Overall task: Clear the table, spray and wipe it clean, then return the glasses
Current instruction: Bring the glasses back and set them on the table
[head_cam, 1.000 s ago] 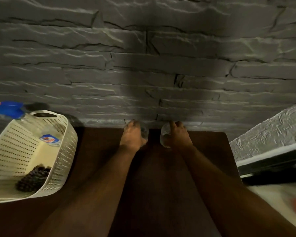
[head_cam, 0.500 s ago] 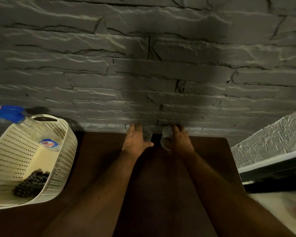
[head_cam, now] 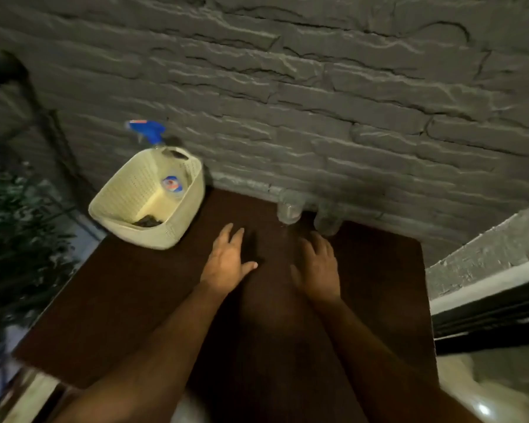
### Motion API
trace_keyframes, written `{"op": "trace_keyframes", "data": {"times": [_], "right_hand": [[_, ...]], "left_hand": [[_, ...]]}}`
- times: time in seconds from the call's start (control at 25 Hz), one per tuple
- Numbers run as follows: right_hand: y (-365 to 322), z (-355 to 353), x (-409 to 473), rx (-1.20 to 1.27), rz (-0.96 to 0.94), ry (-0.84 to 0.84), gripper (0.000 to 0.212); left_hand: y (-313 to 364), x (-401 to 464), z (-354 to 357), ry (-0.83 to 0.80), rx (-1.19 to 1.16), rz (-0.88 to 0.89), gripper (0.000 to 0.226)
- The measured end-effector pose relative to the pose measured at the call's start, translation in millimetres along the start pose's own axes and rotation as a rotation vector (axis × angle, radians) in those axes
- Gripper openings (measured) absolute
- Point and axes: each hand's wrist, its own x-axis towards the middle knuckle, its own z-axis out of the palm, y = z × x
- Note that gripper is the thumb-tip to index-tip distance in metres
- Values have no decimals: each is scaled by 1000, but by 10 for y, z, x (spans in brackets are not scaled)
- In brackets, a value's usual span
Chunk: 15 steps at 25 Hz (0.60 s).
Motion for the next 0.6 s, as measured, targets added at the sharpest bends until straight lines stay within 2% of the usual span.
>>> {"op": "trace_keyframes", "data": {"times": [0.28, 0.6], "right_hand": [[-1494, 279, -1192, 97, -361, -264, 54], [-3295, 1110, -2828, 135, -882, -621, 49]], "left_hand": [[-1081, -2234, -469, 155, -30, -272, 72], [-2648, -5068, -761, 277, 4, -793, 65]]}}
